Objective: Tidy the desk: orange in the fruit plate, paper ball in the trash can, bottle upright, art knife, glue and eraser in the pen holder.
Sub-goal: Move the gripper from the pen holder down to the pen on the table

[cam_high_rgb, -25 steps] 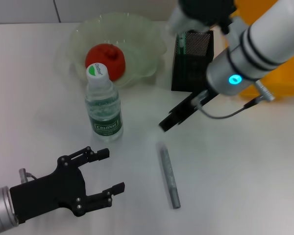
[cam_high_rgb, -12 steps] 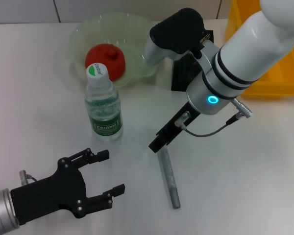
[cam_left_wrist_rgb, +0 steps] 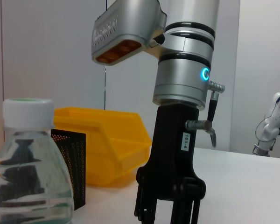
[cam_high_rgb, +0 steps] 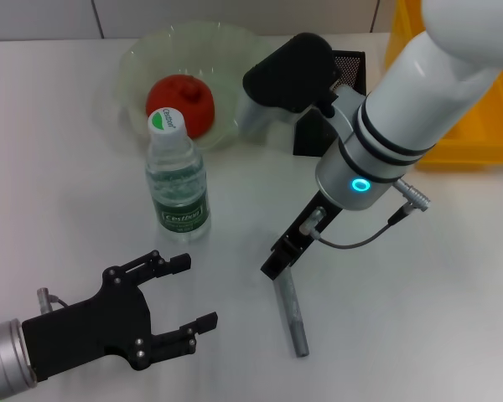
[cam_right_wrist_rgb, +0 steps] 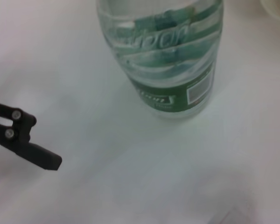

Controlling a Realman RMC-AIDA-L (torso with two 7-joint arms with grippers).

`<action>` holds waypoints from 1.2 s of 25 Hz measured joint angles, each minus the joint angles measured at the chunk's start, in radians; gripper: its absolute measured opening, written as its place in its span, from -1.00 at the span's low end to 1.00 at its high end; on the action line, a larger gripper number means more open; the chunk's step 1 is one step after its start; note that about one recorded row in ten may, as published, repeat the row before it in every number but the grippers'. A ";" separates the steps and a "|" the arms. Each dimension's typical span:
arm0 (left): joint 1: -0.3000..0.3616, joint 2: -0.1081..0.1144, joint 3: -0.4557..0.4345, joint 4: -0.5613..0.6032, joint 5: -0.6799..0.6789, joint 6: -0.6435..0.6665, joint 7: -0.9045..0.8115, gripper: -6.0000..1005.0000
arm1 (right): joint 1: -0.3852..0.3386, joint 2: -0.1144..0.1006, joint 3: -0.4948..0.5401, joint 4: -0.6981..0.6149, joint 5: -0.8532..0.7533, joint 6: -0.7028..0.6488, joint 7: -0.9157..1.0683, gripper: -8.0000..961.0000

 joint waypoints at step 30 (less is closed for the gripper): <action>-0.003 -0.001 0.000 0.002 0.000 0.000 0.000 0.59 | 0.043 0.001 -0.059 0.059 0.002 0.018 0.062 -0.10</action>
